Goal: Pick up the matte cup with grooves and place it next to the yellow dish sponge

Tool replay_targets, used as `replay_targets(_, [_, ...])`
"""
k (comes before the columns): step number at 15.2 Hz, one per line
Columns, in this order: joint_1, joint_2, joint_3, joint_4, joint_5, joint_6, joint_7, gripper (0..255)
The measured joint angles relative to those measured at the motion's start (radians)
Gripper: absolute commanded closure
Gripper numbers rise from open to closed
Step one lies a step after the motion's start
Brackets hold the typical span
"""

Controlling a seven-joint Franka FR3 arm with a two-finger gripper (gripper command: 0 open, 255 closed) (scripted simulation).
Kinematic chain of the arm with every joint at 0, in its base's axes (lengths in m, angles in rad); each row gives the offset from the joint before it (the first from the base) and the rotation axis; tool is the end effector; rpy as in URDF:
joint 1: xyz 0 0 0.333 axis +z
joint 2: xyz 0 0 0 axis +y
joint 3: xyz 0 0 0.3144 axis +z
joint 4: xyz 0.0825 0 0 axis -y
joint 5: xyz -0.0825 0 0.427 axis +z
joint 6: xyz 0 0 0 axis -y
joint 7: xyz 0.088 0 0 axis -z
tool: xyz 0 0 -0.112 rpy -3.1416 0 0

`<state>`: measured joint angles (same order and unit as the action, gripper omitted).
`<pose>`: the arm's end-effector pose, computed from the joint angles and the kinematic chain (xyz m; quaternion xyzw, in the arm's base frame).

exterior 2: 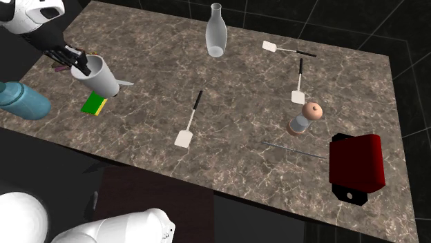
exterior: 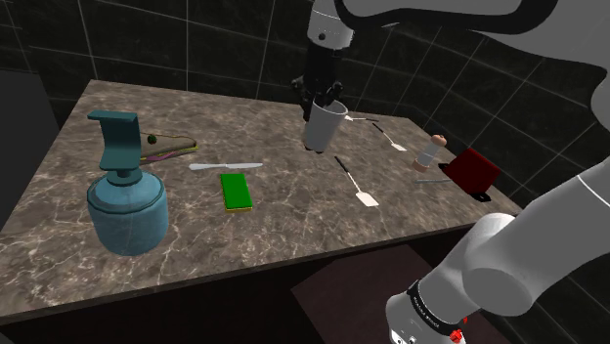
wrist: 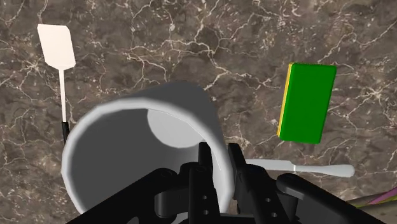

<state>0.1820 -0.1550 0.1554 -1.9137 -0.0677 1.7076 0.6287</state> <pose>0.5203 0.1796 0.5406 0.9887 -0.1407 -0.0025 0.0525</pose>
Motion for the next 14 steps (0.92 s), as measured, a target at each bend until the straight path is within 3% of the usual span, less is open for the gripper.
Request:
replay_targets(9, [0.094,0.18,0.117,0.212,-0.017,-0.053,0.212,255])
replay_targets(14, [0.164,0.326,0.168,0.398,-0.056,-0.109,0.329,255])
